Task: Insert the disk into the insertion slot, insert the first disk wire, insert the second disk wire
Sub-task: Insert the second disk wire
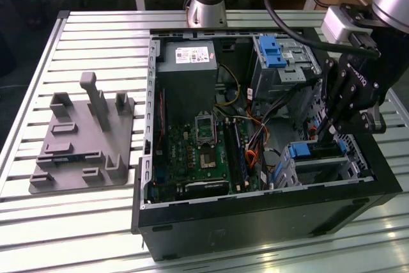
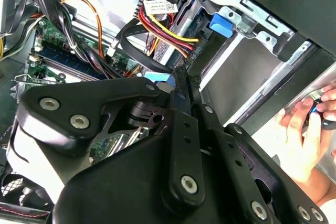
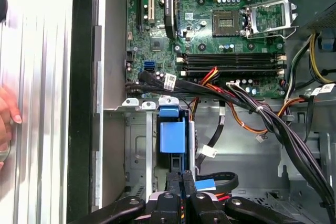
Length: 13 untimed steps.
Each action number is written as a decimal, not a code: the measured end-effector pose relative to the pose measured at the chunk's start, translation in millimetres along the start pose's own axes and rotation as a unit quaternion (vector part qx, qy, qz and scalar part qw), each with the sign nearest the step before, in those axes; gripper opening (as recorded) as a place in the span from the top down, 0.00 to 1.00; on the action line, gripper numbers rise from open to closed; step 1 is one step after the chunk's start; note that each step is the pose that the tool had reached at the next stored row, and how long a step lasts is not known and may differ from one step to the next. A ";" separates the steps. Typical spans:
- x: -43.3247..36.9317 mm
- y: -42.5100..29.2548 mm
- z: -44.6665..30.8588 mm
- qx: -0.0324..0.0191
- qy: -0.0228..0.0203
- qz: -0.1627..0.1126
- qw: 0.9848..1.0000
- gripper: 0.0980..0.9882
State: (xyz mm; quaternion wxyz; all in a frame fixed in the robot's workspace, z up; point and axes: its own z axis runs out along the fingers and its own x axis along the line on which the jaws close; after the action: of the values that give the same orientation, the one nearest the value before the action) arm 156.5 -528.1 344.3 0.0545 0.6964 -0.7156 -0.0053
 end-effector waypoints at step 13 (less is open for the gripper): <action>0.1 -1.1 3.6 0.000 0.000 0.000 1.000 0.95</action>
State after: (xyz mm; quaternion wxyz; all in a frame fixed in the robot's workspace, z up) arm 157.3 -528.4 340.7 0.0545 0.6961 -0.7158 -0.0054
